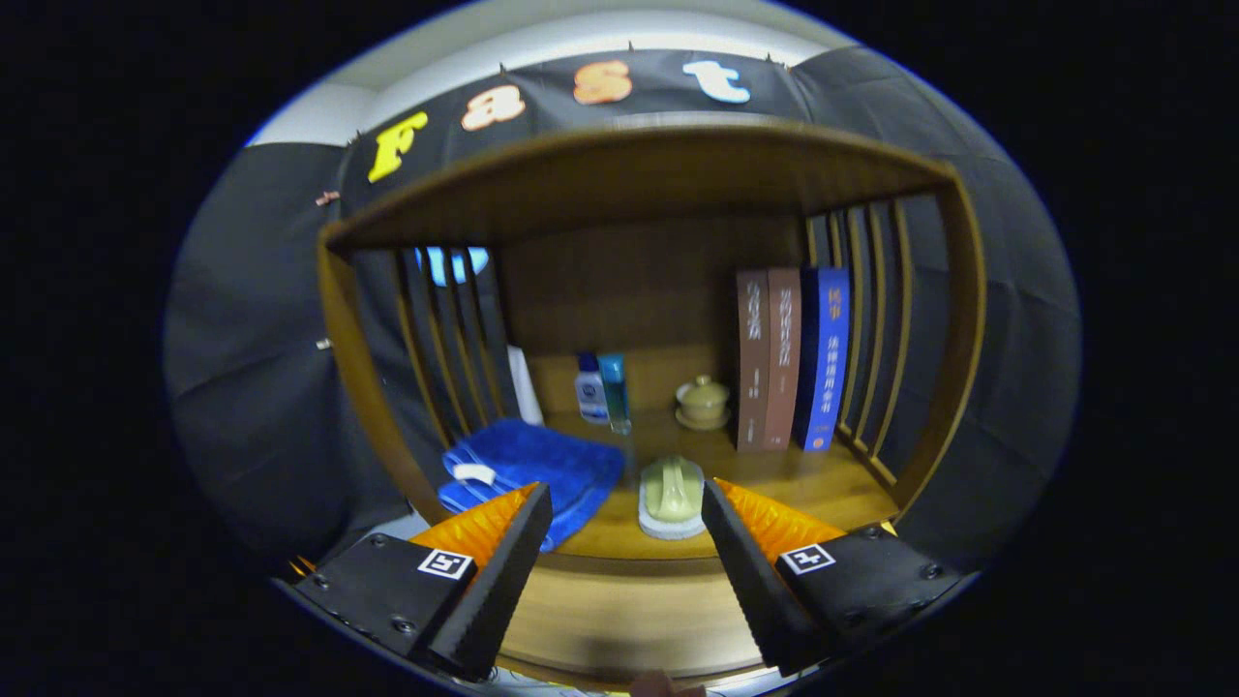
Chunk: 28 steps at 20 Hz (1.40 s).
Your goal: Pull open the drawer, take out the items inside it, and place them on the countertop above the cabinet.
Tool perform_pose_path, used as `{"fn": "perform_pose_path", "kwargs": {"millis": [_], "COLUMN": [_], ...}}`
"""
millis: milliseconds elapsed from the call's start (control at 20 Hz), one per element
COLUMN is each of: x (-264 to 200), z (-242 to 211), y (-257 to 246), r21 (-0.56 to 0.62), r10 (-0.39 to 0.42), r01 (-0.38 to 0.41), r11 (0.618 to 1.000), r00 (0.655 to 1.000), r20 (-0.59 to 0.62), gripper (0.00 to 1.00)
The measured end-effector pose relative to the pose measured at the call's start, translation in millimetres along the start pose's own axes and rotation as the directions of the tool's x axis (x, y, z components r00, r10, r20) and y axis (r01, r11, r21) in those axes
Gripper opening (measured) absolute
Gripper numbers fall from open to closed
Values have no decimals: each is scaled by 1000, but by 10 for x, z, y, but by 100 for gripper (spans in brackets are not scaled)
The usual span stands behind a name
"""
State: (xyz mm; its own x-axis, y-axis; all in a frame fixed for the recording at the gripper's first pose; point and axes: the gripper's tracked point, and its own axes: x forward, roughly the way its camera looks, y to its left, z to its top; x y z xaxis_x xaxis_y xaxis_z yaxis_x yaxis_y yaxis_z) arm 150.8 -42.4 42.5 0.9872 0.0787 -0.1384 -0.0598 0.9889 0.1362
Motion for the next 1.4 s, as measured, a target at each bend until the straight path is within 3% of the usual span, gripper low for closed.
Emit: {"fn": "perform_pose_path", "kwargs": {"millis": [300, 400, 600, 1000, 1400], "x": [-817, -990, -1209, -1263, -1061], "z": [69, -117, -721, -1940, -2693], "y": [181, 99, 14, -209, -249], "r21": [41, 24, -79, -77, -93], "r10": [70, 43, -6, -84, -90], "r01": [-84, -53, 27, 98, 95], "r11": [996, 998, 997, 992, 991], "r00": [964, 954, 965, 982, 994], "r20": [257, 296, 262, 168, 57], "gripper": [99, 98, 99, 99, 99]}}
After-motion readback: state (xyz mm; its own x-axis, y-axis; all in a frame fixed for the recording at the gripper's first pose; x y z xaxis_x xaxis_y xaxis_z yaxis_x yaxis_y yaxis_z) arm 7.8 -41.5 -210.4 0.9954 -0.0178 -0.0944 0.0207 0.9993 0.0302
